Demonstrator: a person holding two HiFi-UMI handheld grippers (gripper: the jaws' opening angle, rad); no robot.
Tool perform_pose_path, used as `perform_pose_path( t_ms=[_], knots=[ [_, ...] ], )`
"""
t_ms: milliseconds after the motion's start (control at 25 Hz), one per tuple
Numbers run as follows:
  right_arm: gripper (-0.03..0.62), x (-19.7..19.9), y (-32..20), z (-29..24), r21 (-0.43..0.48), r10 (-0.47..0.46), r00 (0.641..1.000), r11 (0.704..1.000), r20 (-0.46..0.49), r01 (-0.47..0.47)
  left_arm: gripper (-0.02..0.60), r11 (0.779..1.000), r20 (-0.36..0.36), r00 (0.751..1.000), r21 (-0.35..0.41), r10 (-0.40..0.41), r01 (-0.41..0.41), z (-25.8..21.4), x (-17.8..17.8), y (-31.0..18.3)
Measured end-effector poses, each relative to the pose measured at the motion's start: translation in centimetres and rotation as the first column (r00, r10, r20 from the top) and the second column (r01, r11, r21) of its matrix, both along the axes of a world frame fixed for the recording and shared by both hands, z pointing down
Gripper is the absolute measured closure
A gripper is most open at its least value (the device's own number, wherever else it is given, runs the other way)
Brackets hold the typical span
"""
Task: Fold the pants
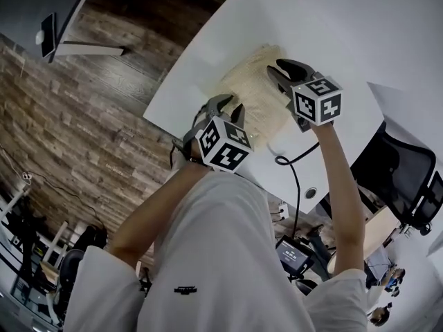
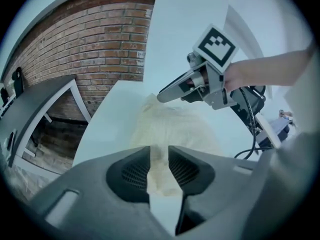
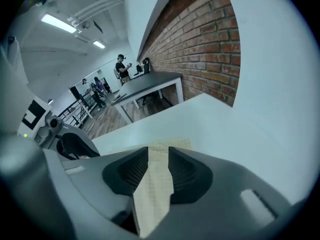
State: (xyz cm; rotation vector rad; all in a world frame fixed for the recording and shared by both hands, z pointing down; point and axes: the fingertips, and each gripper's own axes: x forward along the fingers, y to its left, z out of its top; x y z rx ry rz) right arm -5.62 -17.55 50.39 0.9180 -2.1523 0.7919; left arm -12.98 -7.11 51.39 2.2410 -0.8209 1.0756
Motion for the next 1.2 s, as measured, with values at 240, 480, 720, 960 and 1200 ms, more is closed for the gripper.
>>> perform_pose_path(
  t_ms=[240, 480, 720, 960, 1200],
  knots=[
    [0.587, 1.5, 2.3, -5.1, 0.189, 0.097, 0.995, 0.977, 0.000, -0.095, 0.523, 0.990, -0.019, 0.994, 0.079, -0.111, 0.112, -3.5, -2.9, -0.1],
    [0.588, 3.7, 7.6, -7.8, 0.238, 0.198, 0.979, 0.949, 0.052, -0.205, 0.578, 0.981, -0.023, 0.992, 0.148, -0.124, 0.126, -7.2, -3.4, 2.5],
    [0.588, 6.0, 14.6, -12.0, 0.303, 0.283, 0.953, 0.904, 0.107, -0.302, 0.578, 0.982, -0.073, 0.993, 0.158, -0.091, 0.101, -11.1, -1.6, 7.5],
    [0.588, 8.1, 22.2, -17.0, 0.372, 0.385, 0.902, 0.822, 0.196, -0.432, 0.578, 0.973, -0.128, 0.991, 0.229, 0.036, -0.005, -15.6, 1.3, 12.6],
    [0.588, 6.6, 30.2, -20.4, 0.418, 0.426, 0.869, 0.762, 0.252, -0.495, 0.578, 0.968, -0.206, 0.974, 0.249, 0.092, -0.039, -19.1, 2.0, 19.1]
  ],
)
